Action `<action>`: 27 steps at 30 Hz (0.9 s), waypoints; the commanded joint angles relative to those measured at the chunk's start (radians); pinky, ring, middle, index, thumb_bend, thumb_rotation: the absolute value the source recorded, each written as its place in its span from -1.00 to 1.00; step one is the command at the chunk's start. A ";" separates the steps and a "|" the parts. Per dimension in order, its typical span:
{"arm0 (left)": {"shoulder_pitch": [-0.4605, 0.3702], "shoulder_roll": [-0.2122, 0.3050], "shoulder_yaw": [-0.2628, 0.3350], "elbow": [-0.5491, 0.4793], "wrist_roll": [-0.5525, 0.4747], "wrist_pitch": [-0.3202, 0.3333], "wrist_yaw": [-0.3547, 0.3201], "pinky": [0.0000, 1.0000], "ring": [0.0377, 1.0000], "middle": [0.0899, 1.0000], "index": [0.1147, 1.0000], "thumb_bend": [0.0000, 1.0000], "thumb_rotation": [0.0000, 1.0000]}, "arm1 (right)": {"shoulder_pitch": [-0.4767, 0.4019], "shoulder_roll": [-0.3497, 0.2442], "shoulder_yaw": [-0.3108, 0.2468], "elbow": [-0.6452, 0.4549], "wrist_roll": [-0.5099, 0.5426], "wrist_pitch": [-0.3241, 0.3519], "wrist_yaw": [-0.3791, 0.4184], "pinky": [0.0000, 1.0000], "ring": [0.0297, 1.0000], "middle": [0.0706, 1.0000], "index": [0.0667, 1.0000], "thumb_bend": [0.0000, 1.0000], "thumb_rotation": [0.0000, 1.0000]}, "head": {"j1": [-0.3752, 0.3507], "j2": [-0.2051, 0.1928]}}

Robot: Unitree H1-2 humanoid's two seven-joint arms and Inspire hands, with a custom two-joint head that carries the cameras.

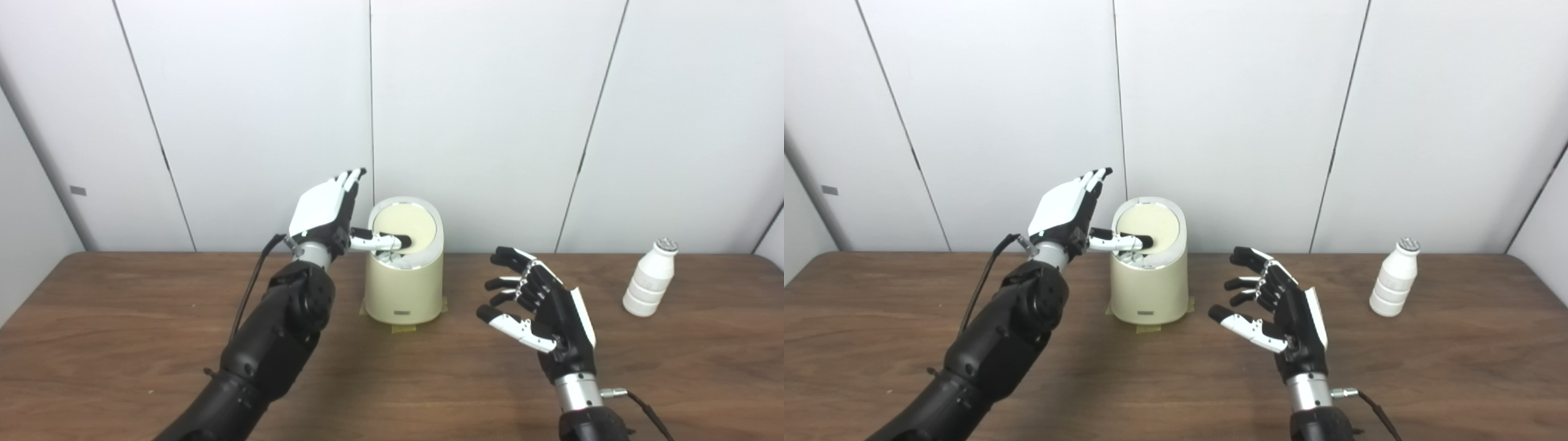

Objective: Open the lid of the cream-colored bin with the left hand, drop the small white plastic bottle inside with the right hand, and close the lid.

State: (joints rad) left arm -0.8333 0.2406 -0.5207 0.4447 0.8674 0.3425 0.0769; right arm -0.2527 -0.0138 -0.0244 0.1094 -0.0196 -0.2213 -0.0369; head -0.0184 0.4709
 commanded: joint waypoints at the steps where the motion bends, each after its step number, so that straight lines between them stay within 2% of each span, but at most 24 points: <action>1: -0.053 0.032 -0.074 -0.008 0.157 0.065 -0.055 0.97 1.00 1.00 1.00 0.84 -0.88 | -0.041 0.000 0.000 -0.031 0.019 -0.020 0.010 -0.12 0.13 0.44 0.41 0.40 -0.50 | -0.001 0.001; 2: -0.057 0.038 -0.096 -0.013 0.195 0.085 -0.076 0.99 1.00 1.00 1.00 0.84 -0.89 | -0.040 0.000 0.001 -0.033 0.021 -0.019 0.012 -0.13 0.13 0.44 0.41 0.40 -0.50 | -0.001 0.001; 3: -0.060 0.043 -0.113 -0.015 0.228 0.101 -0.093 1.00 1.00 1.00 1.00 0.69 -0.97 | -0.040 0.000 0.001 -0.036 0.021 -0.015 0.012 -0.12 0.13 0.45 0.41 0.39 -0.50 | 0.002 0.003; 6: -0.065 0.052 -0.137 -0.014 0.310 0.123 -0.145 1.00 1.00 1.00 1.00 0.53 -1.00 | -0.040 -0.001 0.003 -0.039 0.011 -0.014 0.006 -0.12 0.13 0.44 0.42 0.38 -0.48 | 0.002 0.003; 12: -0.061 0.053 -0.133 -0.008 0.384 0.125 -0.193 0.94 1.00 1.00 1.00 0.54 -1.00 | -0.042 -0.001 0.004 -0.035 0.005 -0.022 0.001 -0.15 0.11 0.43 0.42 0.35 -0.49 | 0.002 0.002; 16: -0.044 0.048 -0.092 -0.048 0.348 0.116 -0.182 0.90 1.00 1.00 1.00 0.59 -1.00 | -0.040 -0.002 0.004 -0.038 0.022 -0.017 0.009 -0.13 0.11 0.44 0.42 0.37 -0.49 | 0.002 0.002; 19: 0.003 0.013 0.032 -0.125 0.207 0.066 -0.073 0.90 0.99 0.99 0.99 0.73 -0.76 | -0.041 -0.004 0.003 -0.031 0.020 -0.024 0.007 -0.12 0.11 0.44 0.42 0.35 -0.50 | 0.002 0.001; 22: 0.065 -0.046 0.197 -0.233 -0.005 -0.029 0.002 0.63 0.87 0.90 0.93 0.66 -0.56 | -0.042 -0.004 0.002 -0.030 0.015 -0.023 0.003 -0.13 0.11 0.44 0.42 0.34 -0.51 | 0.001 0.000; 24: 0.109 -0.082 0.296 -0.312 -0.153 -0.097 0.012 0.37 0.71 0.81 0.83 0.56 -0.52 | -0.043 -0.006 0.002 -0.024 0.011 -0.031 0.003 -0.13 0.11 0.44 0.43 0.33 -0.51 | 0.001 0.000; 27: 0.167 -0.127 0.409 -0.413 -0.340 -0.134 -0.017 0.36 0.65 0.72 0.74 0.51 -0.50 | -0.044 -0.008 0.001 -0.023 0.015 -0.031 0.002 -0.12 0.11 0.44 0.43 0.34 -0.49 | 0.003 0.001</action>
State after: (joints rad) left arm -0.6115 0.1223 -0.1464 0.0929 0.5925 0.2499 0.0430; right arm -0.2543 -0.0196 -0.0211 0.1100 -0.0072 -0.2221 -0.0376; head -0.0138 0.4709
